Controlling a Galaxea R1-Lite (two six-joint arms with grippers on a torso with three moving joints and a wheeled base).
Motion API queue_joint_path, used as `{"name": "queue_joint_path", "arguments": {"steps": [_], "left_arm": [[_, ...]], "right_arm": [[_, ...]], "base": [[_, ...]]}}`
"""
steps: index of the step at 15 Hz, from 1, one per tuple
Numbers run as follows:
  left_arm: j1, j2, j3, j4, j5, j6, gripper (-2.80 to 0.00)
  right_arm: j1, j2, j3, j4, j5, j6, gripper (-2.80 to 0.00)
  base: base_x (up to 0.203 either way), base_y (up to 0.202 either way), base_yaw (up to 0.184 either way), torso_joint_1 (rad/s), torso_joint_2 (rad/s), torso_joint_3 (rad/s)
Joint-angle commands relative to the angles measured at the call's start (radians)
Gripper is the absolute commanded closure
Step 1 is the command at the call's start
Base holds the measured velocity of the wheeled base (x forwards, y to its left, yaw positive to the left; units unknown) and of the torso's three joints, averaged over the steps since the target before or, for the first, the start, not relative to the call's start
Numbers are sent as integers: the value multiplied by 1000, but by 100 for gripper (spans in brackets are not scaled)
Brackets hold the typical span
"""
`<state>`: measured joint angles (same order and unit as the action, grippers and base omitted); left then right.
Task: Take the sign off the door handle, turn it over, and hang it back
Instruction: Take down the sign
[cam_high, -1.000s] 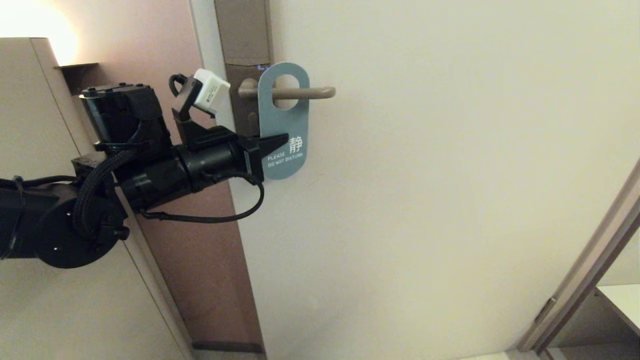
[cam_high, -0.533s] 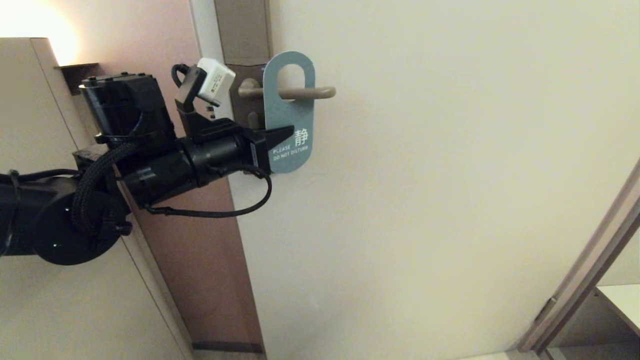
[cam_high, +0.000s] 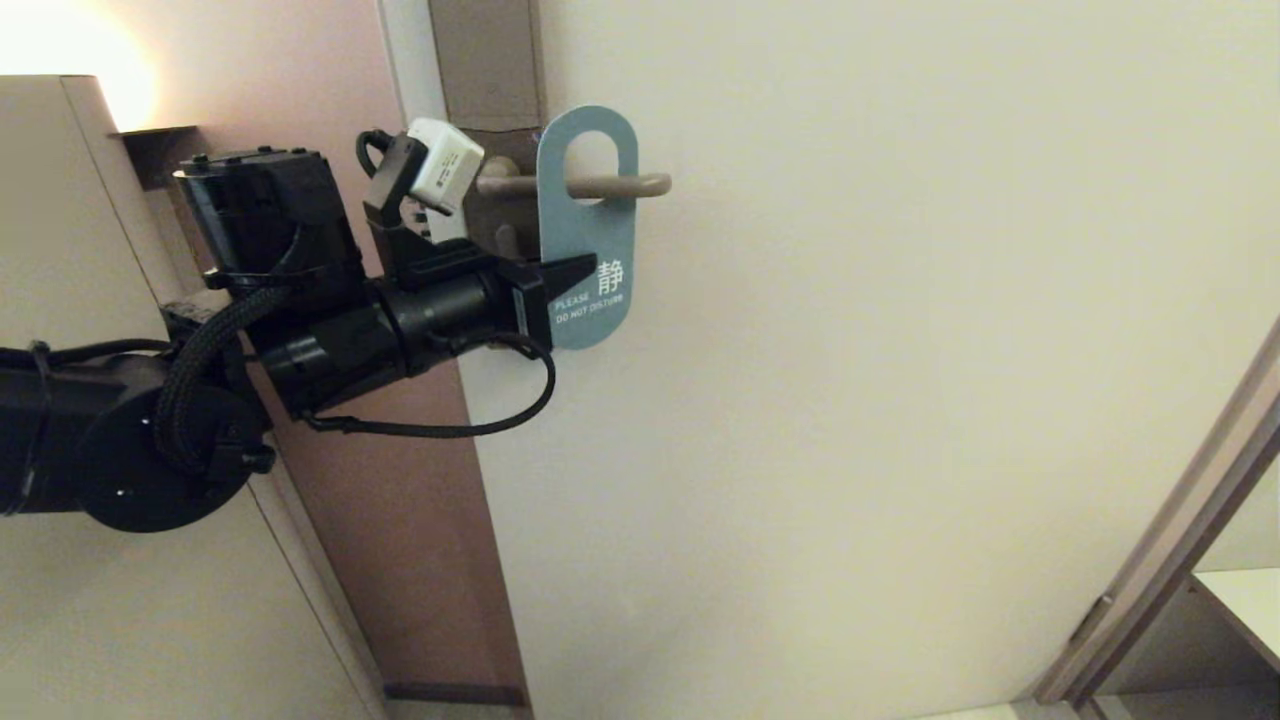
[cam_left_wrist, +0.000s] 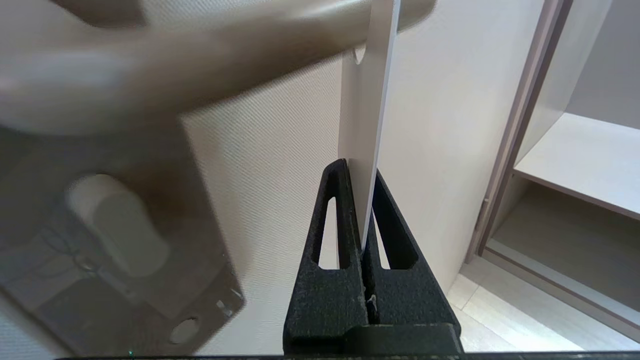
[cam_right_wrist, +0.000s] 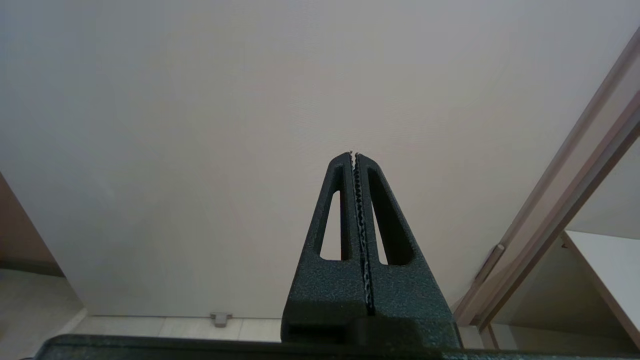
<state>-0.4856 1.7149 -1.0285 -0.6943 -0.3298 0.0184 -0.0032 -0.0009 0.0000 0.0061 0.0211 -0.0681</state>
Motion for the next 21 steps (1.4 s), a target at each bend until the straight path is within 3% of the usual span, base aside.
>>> {"name": "queue_joint_path", "arguments": {"steps": [1, 21], "left_arm": [[-16, 7, 1, 4, 9, 0, 0], [-66, 64, -71, 9, 26, 0, 0]], "right_arm": [[0, 1, 0, 0, 0, -1, 0], [0, 1, 0, 0, 0, -1, 0]], "base": [[0, 0, 0, 0, 0, 0], [0, 0, 0, 0, 0, 0]]}}
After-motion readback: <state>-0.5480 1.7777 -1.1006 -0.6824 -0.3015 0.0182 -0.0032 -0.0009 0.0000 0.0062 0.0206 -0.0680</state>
